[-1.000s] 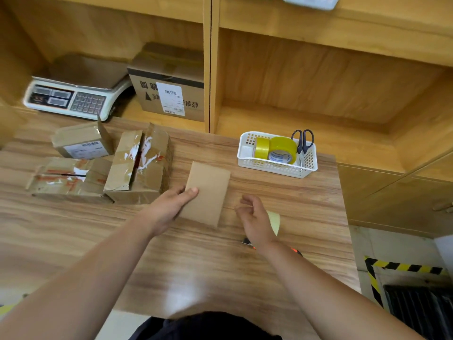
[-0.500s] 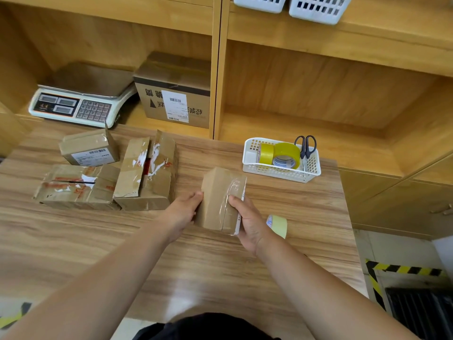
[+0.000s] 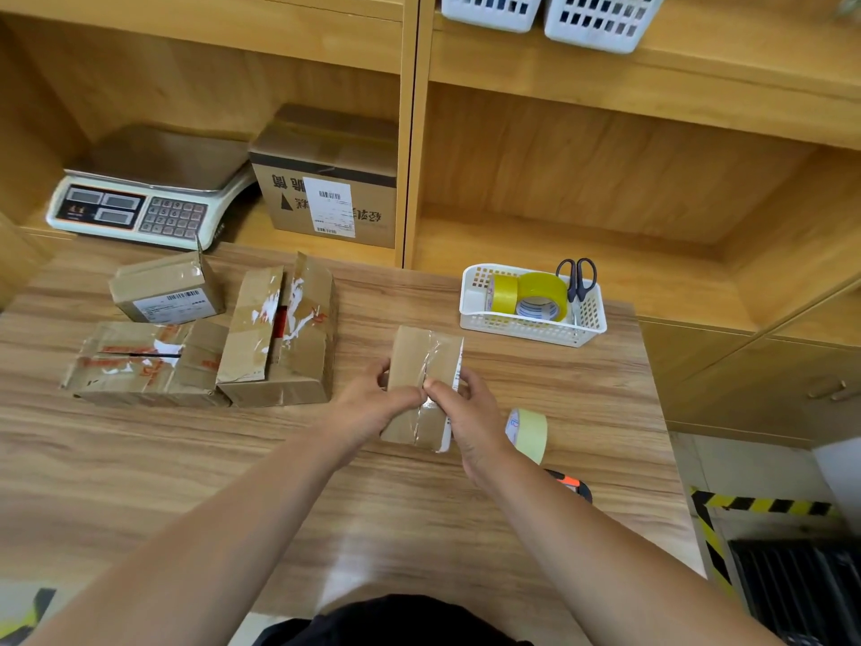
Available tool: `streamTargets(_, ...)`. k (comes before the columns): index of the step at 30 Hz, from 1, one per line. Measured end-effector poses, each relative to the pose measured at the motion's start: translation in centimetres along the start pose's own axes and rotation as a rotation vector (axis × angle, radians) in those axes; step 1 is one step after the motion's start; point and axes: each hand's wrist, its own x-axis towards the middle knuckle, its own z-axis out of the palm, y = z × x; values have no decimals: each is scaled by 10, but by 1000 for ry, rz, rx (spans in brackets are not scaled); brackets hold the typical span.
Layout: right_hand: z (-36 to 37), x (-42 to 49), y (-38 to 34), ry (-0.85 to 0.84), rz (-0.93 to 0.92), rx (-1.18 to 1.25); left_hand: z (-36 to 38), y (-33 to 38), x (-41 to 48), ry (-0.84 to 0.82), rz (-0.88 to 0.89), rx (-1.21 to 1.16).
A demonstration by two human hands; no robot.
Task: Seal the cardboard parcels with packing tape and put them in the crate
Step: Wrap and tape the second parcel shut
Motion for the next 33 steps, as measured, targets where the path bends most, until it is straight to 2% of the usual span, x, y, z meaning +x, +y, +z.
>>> streamTargets(7, -5, 0, -3, -110, 63, -70, -4, 5, -3, -74, 45, 105)
streamTargets(15, -2, 2, -5, -53, -57, -102, -7, 7, 4, -32, 118, 211)
streamTargets(19, -7, 1, -15, -223, 15, -128, -13, 2, 9, -100, 146, 174)
streamTargets(21, -10, 5, -19, -306, 81, -82, -17, -3, 13, -75, 182, 314)
streamTargets(23, -11, 9, -21, -311, 130, -45, -17, -2, 14, -4, 167, 474)
streamTargets(25, -13, 12, -19, -263, 127, -28, -18, 0, 13, -47, 145, 405)
streamTargets(28, -16, 13, -13, -170, 40, -9, -17, 5, 8, -184, 109, 120)
streamTargets(30, -19, 13, -9, -126, -38, -8, -18, 7, 7, -183, 79, -21)
streamTargets(33, -20, 12, -7, -106, -116, -33, -17, 9, 6, -124, 41, -29)
